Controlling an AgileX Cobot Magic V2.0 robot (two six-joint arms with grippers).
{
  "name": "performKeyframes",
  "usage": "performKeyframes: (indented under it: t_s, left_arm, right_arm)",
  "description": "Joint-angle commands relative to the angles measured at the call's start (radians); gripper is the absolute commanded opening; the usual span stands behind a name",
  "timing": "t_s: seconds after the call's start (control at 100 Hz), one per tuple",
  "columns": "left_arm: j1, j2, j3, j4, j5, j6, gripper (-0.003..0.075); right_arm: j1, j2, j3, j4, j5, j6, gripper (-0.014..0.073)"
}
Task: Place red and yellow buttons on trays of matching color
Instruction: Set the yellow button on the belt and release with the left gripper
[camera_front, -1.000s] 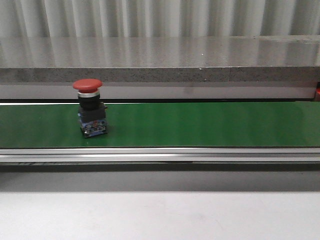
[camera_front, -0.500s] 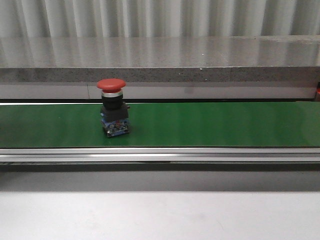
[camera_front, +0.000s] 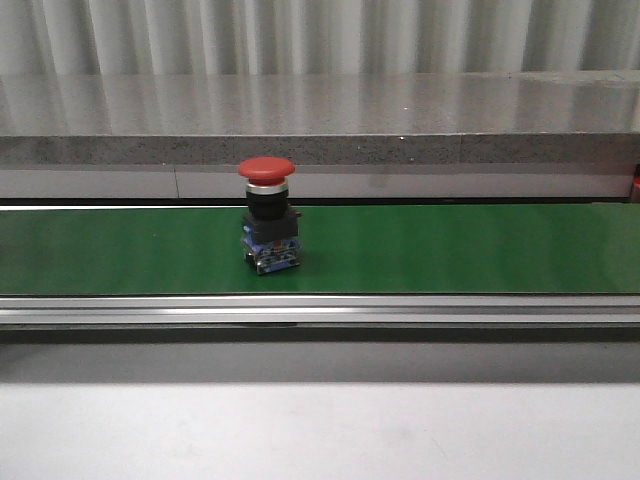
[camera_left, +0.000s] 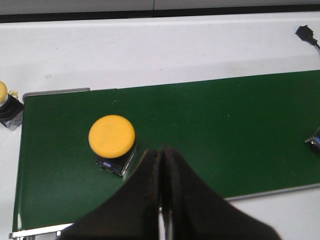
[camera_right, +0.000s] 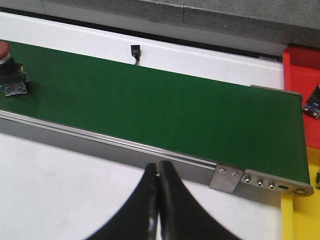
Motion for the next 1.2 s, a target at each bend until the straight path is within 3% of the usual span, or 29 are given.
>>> performKeyframes:
  t_s: [0.0, 0.44, 0.79, 0.84, 0.91, 1.1, 1.19]
  left_arm:
    - [-0.018, -0.085, 0.021, -0.017, -0.061, 0.0, -0.002]
    - [-0.019, -0.407, 0.228, -0.019, -0.035, 0.0, -0.002]
    - [-0.019, -0.429, 0.23, -0.019, -0.032, 0.0, -0.002]
    - [-0.019, -0.429, 0.23, -0.019, -0.032, 0.0, -0.002]
    - [-0.019, -0.429, 0.23, -0.019, -0.032, 0.0, -0.002]
    - [-0.019, -0.429, 0.23, -0.019, -0.032, 0.0, -0.002]
    - [-0.019, -0.429, 0.23, -0.019, -0.031, 0.0, -0.002]
  right_arm:
    - [0.001, 0.007, -0.023, 0.002, -0.066, -0.009, -0.0067]
    - [0.012, 0.029, -0.03, 0.019, -0.093, -0.008, -0.0067]
    - [0.128, 0.338, -0.227, 0.019, -0.021, -0.008, -0.0054]
    - [0.131, 0.39, -0.262, 0.028, -0.021, -0.008, -0.0008]
    - [0.138, 0.452, -0.305, 0.051, -0.025, -0.009, 0.0118]
    - [0.165, 0.611, -0.406, 0.055, 0.003, -0.009, 0.0563]
    - [0.181, 0.69, -0.455, 0.056, 0.035, -0.009, 0.0661]
